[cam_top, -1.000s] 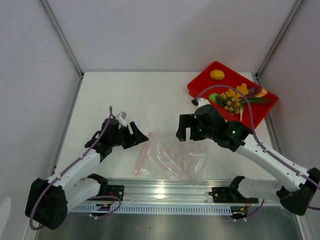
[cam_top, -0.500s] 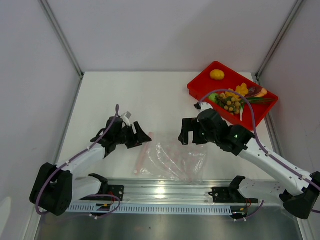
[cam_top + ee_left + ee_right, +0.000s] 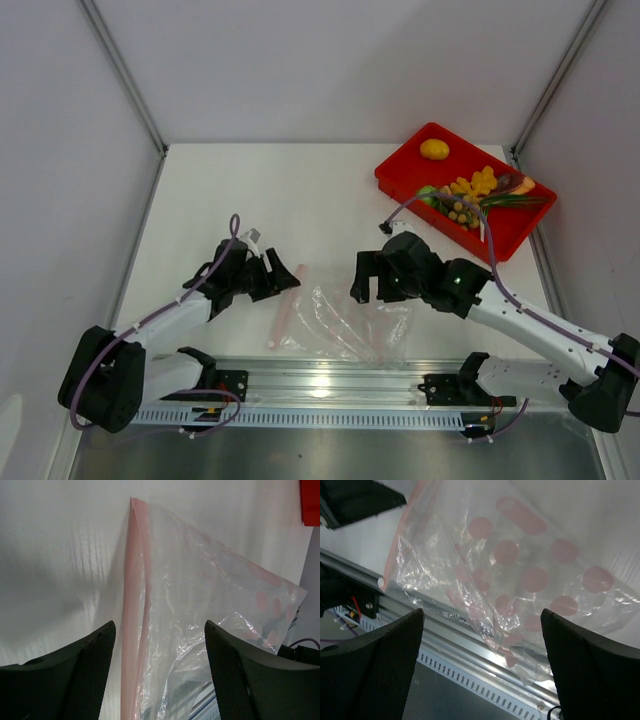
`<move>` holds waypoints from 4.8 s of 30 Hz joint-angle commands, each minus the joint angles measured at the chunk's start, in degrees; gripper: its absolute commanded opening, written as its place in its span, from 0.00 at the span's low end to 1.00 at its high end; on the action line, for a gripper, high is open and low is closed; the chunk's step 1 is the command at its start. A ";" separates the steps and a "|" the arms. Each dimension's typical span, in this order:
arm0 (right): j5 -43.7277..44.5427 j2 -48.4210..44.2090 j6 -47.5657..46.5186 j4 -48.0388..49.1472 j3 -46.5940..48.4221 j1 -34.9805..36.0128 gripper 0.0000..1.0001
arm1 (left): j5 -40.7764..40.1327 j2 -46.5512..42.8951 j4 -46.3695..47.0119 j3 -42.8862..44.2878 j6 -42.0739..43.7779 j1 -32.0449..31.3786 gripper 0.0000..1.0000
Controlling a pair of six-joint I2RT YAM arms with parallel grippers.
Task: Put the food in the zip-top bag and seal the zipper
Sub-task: Pick up the zipper food storage bag at the center of the board.
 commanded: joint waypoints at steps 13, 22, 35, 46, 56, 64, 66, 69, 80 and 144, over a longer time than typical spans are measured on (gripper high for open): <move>1.10 8.53 13.06 7.34 -9.41 19.03 0.99 | -12.75 -13.22 -5.66 -6.22 -4.66 -0.18 0.73; 8.20 15.56 3.84 9.54 -3.01 22.88 0.99 | -22.24 -29.32 -21.98 -6.14 -10.63 -0.09 0.65; 24.49 23.38 -15.85 10.15 11.33 34.49 0.99 | -37.89 -31.88 -46.54 17.75 -11.34 -0.09 0.85; 18.24 32.88 -27.18 30.96 5.72 35.29 0.89 | -35.53 -25.73 -52.43 21.98 -8.79 3.60 0.98; 20.25 39.11 -31.77 41.97 3.07 36.34 0.78 | -32.71 -28.01 -51.82 19.88 -7.74 6.68 0.99; 33.96 47.90 -30.71 49.07 3.42 37.13 0.64 | -27.62 -27.22 -50.94 17.86 -7.12 9.31 1.00; 37.48 48.78 -31.33 50.84 2.72 37.57 0.46 | -27.18 -27.22 -51.20 17.77 -6.86 9.67 1.00; 39.42 49.23 -30.80 53.31 1.40 37.75 0.32 | -27.44 -27.48 -51.29 17.33 -6.68 10.11 0.99; 35.48 31.41 -26.76 46.10 -2.46 36.26 0.00 | -16.83 -30.29 -43.13 13.82 -2.12 10.81 1.00; 2.51 -25.04 -23.86 43.64 -27.78 23.07 0.00 | 16.15 -28.45 3.29 -10.36 -44.74 -1.49 0.81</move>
